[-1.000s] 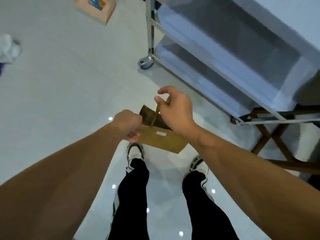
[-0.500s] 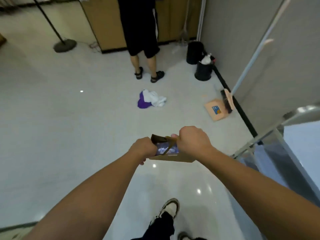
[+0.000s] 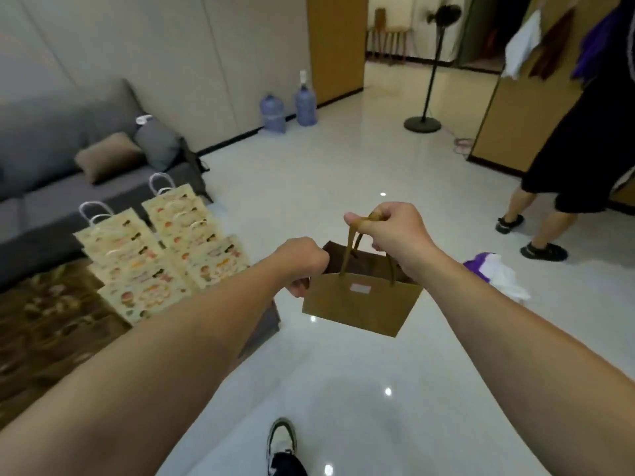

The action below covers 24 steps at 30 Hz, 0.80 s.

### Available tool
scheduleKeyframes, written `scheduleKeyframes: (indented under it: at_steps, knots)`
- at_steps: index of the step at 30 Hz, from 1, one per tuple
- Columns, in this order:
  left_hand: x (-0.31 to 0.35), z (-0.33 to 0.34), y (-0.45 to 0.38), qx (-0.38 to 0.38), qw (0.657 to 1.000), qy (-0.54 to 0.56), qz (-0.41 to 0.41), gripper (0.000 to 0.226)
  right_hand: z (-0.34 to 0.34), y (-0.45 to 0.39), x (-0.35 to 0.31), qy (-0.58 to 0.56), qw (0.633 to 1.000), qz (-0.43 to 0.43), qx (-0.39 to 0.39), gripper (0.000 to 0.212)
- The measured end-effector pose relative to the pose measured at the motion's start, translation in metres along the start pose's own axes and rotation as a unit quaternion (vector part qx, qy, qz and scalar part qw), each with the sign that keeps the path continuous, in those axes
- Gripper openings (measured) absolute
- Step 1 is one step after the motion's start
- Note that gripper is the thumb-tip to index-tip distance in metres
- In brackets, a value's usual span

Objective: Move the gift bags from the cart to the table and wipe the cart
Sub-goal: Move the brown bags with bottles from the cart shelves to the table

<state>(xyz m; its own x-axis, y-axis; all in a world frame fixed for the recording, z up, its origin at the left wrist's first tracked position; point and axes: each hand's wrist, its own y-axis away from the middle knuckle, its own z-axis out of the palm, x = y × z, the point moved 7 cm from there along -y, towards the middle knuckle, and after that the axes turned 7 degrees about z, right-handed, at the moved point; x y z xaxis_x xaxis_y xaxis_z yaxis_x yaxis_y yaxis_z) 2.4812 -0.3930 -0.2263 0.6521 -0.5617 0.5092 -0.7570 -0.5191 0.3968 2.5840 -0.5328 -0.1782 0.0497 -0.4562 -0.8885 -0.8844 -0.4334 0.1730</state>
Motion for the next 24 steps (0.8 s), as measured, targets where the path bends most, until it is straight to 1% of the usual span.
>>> scheduleKeyframes:
  at_steps: [1,2,4,6,9,11,12,15,19,22,24]
  knots:
    - [-0.022,-0.015,0.015,0.017,0.999,0.010,-0.026,0.028,0.026,0.008,-0.012,0.007,1.000,-0.010,-0.021,0.062]
    - [-0.045,-0.027,0.031,0.030,0.998,0.017,-0.053,0.029,0.051,0.018,-0.025,0.015,0.999,-0.017,-0.046,0.064]
    - [-0.091,-0.050,0.065,0.052,0.993,0.027,-0.100,0.031,0.101,0.044,-0.050,0.031,0.994,-0.037,-0.096,0.061]
    - [-0.143,-0.070,0.100,0.079,0.986,0.048,-0.141,0.028,0.149,0.073,-0.071,0.036,0.986,-0.053,-0.153,0.056]
    - [-0.228,-0.092,0.156,0.126,0.966,0.083,-0.210,0.023,0.227,0.114,-0.094,0.017,0.968,-0.077,-0.236,0.038]
    - [-0.286,-0.101,0.191,0.153,0.950,0.117,-0.246,0.025,0.280,0.145,-0.109,0.031,0.958,-0.086,-0.273,0.024]
    - [-0.315,-0.104,0.208,0.162,0.943,0.135,-0.258,0.027,0.304,0.166,-0.118,0.044,0.952,-0.094,-0.289,0.020]
    - [-0.399,-0.110,0.260,0.174,0.927,0.159,-0.291,0.028,0.376,0.232,-0.139,0.082,0.929,-0.133,-0.336,0.025]
    - [-0.518,-0.116,0.329,0.184,0.909,0.188,-0.323,0.020,0.479,0.317,-0.154,0.131,0.894,-0.179,-0.390,0.033]
    - [-0.595,-0.121,0.376,0.185,0.909,0.168,-0.334,0.018,0.551,0.380,-0.160,0.157,0.870,-0.201,-0.422,0.034]
    - [-0.638,-0.122,0.406,0.190,0.901,0.155,-0.358,0.015,0.593,0.416,-0.161,0.175,0.858,-0.208,-0.435,0.034]
